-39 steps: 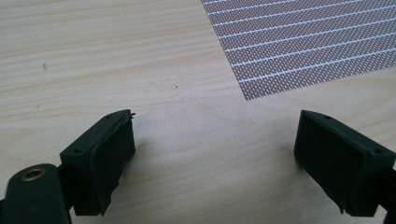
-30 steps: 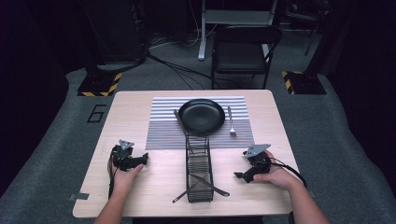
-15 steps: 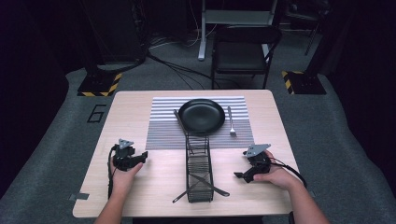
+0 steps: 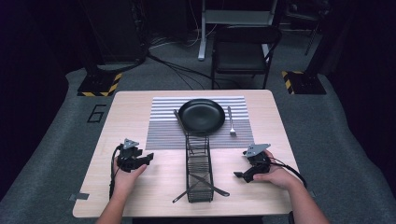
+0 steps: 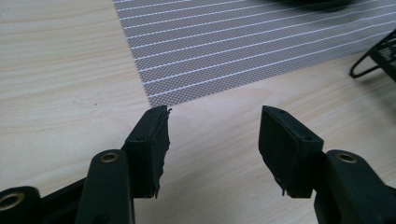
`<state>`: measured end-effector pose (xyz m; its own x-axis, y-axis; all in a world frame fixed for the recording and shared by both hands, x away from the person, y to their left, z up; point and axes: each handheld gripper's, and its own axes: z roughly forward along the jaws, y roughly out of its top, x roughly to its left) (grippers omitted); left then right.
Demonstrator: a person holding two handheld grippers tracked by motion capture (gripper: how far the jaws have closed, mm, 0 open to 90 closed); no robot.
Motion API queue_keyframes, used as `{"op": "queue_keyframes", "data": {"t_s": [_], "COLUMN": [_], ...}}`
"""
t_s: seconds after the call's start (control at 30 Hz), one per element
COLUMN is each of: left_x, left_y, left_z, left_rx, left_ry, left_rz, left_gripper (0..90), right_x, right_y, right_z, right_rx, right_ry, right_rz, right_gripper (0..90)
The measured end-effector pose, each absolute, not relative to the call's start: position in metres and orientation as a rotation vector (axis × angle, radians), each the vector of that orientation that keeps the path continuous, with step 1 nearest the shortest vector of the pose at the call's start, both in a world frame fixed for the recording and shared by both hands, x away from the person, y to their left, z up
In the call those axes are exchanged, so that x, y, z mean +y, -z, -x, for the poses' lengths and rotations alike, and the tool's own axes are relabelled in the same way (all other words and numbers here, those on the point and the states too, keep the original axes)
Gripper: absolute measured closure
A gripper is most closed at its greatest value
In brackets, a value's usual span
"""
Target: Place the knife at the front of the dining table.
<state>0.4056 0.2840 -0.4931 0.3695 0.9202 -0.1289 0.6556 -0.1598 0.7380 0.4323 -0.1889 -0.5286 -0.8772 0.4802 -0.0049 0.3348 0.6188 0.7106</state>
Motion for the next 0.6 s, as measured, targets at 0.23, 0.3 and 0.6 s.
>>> {"op": "queue_keyframes", "data": {"t_s": [0.23, 0.3, 0.6], "left_x": [0.277, 0.275, 0.268], "left_y": [0.486, 0.484, 0.468], "left_z": [-0.402, -0.402, -0.399], "left_rx": [1.329, 1.324, 1.277], "left_ry": [-0.431, -0.422, -0.439], "left_rz": [-1.907, -1.907, -1.925], "left_gripper": [44.6, 45.2, 50.2], "right_x": [-0.189, -0.189, -0.189], "right_y": [0.529, 0.529, 0.529], "right_z": [-0.432, -0.432, -0.432], "right_rx": [2.648, 2.647, 2.648], "right_ry": [-1.103, -1.103, -1.103], "right_rz": [-0.673, -0.675, -0.673], "right_gripper": [0.0, 0.0, 0.0]}}
